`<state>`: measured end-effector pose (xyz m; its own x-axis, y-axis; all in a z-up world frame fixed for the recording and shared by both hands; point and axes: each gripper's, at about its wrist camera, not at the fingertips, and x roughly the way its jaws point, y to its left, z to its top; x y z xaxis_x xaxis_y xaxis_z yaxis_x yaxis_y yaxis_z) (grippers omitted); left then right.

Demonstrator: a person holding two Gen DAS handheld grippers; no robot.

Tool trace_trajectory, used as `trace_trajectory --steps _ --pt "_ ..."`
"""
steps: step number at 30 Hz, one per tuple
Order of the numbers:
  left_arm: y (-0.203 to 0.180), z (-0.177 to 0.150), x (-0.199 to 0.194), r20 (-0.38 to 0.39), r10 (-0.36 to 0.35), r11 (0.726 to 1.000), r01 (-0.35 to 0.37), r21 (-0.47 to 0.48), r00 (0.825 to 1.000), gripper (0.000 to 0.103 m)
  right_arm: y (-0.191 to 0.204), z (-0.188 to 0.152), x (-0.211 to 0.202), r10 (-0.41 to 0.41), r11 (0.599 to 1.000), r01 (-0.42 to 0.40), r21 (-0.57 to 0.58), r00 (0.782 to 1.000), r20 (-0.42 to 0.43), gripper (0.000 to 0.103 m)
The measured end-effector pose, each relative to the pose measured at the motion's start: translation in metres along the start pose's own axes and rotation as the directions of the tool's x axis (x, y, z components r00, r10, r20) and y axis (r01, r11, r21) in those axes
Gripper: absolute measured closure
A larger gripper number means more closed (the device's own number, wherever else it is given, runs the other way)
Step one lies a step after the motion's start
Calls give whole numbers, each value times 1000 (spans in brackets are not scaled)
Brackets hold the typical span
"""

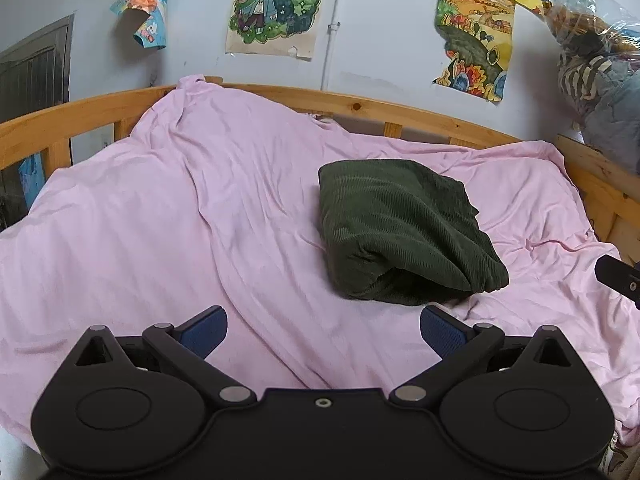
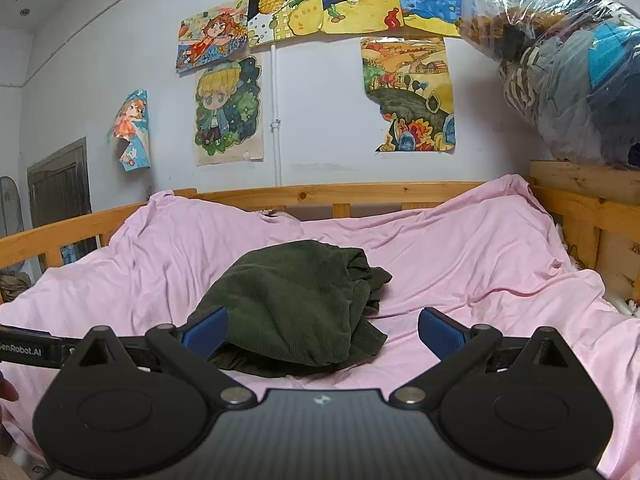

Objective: Fold large clothes

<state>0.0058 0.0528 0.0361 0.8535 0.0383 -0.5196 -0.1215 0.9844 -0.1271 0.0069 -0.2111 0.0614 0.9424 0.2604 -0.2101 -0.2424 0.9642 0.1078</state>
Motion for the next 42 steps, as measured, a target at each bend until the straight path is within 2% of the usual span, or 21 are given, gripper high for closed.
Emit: trace_trajectory --steps 8,42 --pt "-1 -1 0 -6 3 1000 -3 -3 1000 1 3 -2 1 4 1000 -4 -29 1000 1 0" --pt "-3 -1 -1 -6 6 1000 -6 -2 1000 1 2 -2 2 -8 1000 8 -18 1000 -3 0"
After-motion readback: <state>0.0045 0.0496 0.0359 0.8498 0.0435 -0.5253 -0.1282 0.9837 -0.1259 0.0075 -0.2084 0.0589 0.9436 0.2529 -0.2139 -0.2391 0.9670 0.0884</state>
